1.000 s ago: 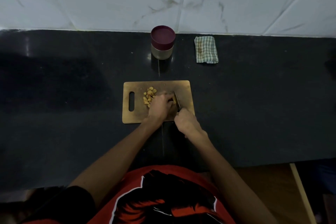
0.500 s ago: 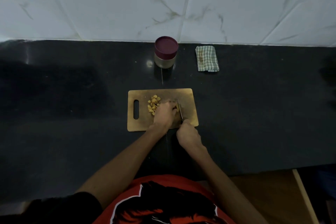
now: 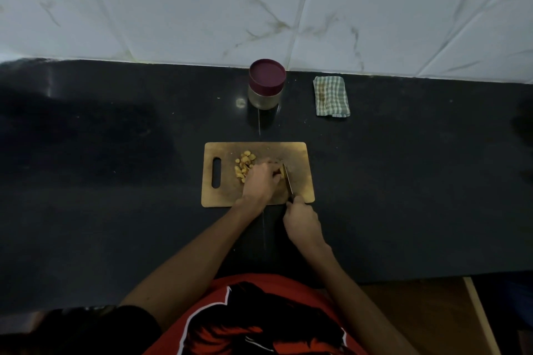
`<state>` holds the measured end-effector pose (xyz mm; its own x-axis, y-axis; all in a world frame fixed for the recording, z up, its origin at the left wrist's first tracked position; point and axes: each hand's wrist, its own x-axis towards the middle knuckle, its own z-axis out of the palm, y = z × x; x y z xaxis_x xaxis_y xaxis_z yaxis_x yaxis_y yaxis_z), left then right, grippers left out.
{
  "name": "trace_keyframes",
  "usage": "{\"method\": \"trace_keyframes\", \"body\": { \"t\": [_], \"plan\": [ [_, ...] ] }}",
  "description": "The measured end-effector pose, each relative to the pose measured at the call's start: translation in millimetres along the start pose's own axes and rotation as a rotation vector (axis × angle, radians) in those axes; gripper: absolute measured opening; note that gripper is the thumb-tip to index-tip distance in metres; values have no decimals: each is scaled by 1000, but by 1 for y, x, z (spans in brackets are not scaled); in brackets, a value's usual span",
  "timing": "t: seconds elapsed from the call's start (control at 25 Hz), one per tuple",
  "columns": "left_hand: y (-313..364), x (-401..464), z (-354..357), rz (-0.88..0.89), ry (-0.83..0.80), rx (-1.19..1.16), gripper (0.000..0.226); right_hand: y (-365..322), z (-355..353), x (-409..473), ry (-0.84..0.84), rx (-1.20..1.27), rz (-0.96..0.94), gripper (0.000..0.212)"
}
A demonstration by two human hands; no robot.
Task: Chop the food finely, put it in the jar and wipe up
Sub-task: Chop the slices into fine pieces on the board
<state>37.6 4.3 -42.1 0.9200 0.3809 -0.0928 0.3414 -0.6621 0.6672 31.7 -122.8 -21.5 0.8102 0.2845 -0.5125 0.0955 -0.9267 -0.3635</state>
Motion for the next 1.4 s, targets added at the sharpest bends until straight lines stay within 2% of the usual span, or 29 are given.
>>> {"method": "trace_keyframes", "body": {
  "t": [0.36,0.8,1.12,1.24,1.32,1.4],
  "plan": [
    [2,-2,0,12,39,45,29,-21,-8,9,2,45,61,24],
    [0,-2,2,33,53,43,26,8,-16,15,16,158,58,33],
    [-1,-1,4,25,44,24,31,2,-19,11,34,-38,46,30],
    [-3,-1,5,18,52,24,32,4,-11,9,-101,132,51,28],
    [-4,-1,6,22,52,27,32,9,-13,11,-179,421,136,18],
    [-4,-1,5,40,43,30,31,16,-15,12,-239,696,217,25]
  ]
}}
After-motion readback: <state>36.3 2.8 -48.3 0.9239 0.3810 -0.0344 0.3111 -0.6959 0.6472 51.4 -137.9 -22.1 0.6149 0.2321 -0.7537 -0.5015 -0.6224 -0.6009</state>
